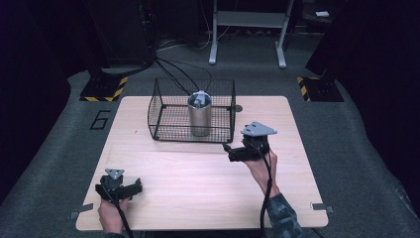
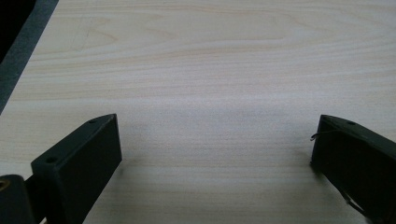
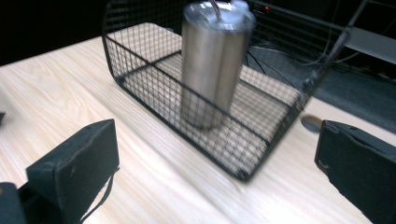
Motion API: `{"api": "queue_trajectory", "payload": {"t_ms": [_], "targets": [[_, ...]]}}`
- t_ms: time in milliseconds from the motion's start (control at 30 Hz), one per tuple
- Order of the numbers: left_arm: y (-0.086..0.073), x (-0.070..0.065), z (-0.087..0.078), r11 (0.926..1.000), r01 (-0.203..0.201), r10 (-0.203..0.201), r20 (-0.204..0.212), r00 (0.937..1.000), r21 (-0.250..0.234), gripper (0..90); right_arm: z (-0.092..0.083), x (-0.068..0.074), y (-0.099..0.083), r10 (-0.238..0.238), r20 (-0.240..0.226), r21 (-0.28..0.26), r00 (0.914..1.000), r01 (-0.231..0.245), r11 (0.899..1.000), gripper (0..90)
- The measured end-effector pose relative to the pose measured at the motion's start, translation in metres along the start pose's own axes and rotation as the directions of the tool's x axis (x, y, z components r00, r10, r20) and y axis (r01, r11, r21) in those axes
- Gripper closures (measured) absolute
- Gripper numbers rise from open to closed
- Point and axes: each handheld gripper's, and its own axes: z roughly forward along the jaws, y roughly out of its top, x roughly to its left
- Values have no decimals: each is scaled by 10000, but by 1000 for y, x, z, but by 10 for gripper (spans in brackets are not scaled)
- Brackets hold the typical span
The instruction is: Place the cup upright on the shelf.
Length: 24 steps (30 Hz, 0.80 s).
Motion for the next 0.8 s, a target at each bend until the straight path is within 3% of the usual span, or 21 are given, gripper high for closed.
{"api": "queue_trajectory", "payload": {"t_ms": [267,500,667,800], "targets": [[0,0,1,10000,-16,15,-42,10000,-85,13,-19,-8,-43,413,514,303,9978,-429,9986,0],[0,-1,1,9997,128,-129,-56,9999,-202,12,-34,-20,-80,1014,1015,660,9896,-1084,9919,0],[0,-2,1,9997,145,-145,-39,9999,-206,13,-40,-31,-110,1464,1465,1109,9783,-1633,9803,0],[-1,-2,1,9996,177,-178,-38,9998,-199,13,-41,-40,-135,2016,1775,1492,9633,-2288,9620,0]]}}
